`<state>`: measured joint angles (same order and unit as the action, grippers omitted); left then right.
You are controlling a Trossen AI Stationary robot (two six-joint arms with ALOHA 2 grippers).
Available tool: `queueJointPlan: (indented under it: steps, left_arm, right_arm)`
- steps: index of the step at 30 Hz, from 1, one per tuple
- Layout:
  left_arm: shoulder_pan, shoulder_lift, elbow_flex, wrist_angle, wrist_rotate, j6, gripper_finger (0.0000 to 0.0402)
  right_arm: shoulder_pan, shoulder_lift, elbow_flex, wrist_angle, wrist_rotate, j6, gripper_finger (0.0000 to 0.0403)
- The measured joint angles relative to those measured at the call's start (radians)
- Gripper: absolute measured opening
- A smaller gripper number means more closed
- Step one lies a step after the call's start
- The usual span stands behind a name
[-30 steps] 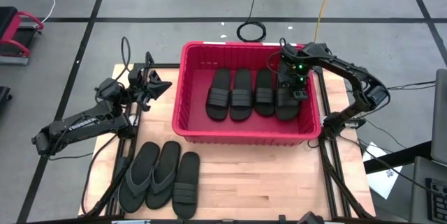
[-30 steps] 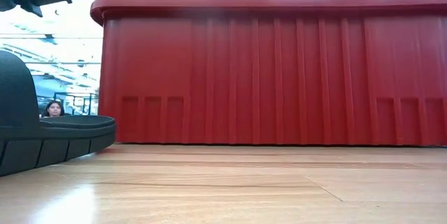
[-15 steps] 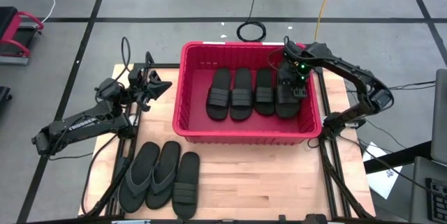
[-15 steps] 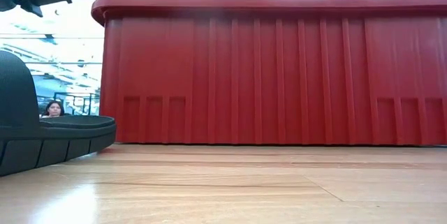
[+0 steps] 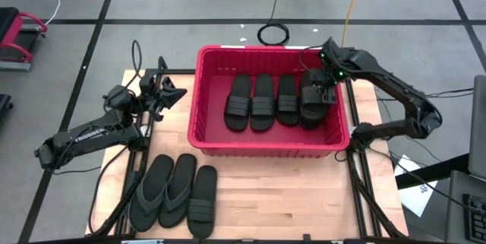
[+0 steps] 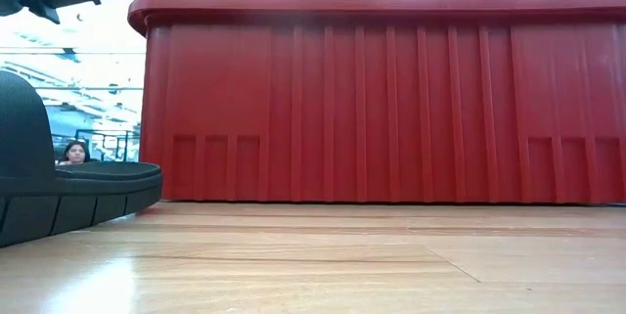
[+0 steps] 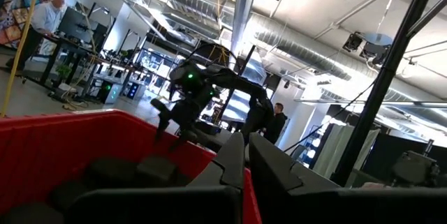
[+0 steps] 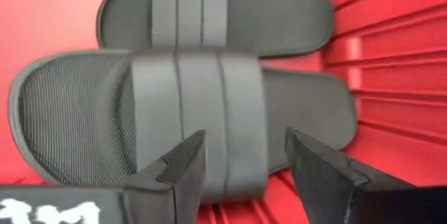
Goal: Pick and place slides into bin
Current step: Put the black slide into the red bin
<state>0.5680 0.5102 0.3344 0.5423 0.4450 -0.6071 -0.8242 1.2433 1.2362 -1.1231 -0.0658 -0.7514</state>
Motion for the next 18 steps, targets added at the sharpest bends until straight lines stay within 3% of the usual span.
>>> queueJointPlan:
  steps: [5, 8, 11, 16, 18]
  left_arm:
    - [0.000, 0.000, 0.000, 0.000, 0.000, -0.002, 0.0004]
    - [0.000, 0.000, 0.000, 0.006, 0.000, -0.011, 0.0002]
    - [0.000, 0.000, -0.001, 0.078, -0.004, -0.085, 0.0009]
    - [0.000, -0.009, 0.001, 0.267, 0.058, -0.021, 0.0004]
    - [0.000, -0.016, 0.022, 0.280, 0.078, -0.022, 0.0002]
  right_arm:
    - [0.066, -0.072, 0.000, 0.093, 0.094, 0.090, 0.0182]
    - [0.113, -0.127, 0.014, 0.153, 0.052, 0.182, 0.0163]
    - [0.175, -0.180, 0.068, 0.240, -0.042, 0.322, 0.0129]
    - [0.302, -0.265, 0.184, 0.421, -0.074, 0.531, 0.0033]
    - [0.339, -0.295, 0.244, 0.484, -0.134, 0.568, 0.0009]
